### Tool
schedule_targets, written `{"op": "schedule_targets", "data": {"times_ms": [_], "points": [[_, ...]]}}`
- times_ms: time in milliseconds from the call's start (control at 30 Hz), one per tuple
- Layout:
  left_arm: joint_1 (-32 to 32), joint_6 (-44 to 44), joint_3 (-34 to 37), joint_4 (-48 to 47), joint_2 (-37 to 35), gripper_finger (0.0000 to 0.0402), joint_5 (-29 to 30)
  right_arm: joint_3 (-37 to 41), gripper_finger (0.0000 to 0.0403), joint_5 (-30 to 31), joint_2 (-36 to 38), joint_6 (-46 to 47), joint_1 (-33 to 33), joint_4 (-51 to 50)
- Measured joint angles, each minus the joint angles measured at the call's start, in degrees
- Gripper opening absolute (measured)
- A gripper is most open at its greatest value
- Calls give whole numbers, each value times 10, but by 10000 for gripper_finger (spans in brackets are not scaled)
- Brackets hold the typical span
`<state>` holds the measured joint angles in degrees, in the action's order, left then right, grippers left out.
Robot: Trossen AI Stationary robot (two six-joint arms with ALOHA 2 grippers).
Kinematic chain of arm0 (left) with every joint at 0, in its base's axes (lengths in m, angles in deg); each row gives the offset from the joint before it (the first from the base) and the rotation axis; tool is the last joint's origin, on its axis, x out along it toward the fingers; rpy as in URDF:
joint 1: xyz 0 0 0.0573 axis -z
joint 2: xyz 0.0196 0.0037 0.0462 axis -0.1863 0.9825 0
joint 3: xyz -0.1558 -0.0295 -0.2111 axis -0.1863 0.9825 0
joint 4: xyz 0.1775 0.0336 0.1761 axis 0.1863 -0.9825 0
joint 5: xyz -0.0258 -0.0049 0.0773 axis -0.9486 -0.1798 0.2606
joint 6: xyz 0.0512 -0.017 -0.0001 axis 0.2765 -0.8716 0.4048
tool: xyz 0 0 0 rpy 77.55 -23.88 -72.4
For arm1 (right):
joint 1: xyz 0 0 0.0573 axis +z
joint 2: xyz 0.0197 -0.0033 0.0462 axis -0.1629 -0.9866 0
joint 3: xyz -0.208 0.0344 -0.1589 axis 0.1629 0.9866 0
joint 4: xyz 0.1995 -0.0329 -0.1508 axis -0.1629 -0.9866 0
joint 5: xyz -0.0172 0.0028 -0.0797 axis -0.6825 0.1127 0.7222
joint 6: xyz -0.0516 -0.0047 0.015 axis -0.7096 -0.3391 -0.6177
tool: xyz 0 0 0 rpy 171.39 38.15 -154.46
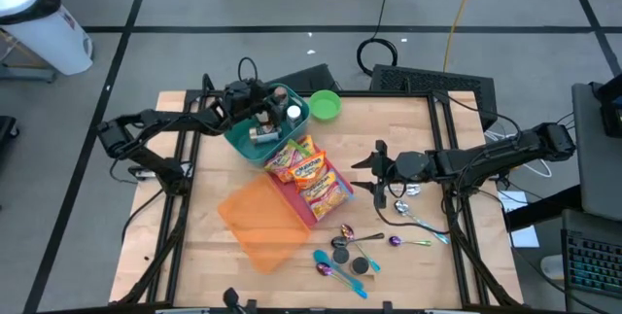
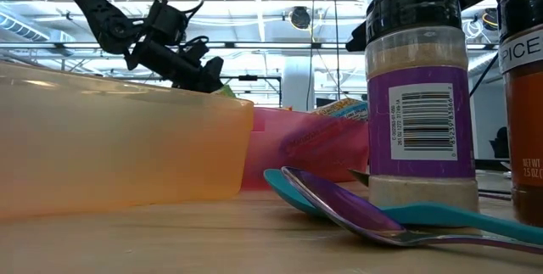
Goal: Pick & Place Food Item
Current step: Put the brown seasoning bottle into the green bin
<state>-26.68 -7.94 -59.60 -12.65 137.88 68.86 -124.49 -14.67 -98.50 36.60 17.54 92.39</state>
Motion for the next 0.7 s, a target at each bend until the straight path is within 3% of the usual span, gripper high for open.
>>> {"op": "schedule_targets", "data": {"times_ms": [500,700], "points": [[0,-27,0,-5,-3,171,11,0,210,0,0,0,0,0],[9,-27,1,-43,-41,171,29,0,210,0,0,0,0,0]]}}
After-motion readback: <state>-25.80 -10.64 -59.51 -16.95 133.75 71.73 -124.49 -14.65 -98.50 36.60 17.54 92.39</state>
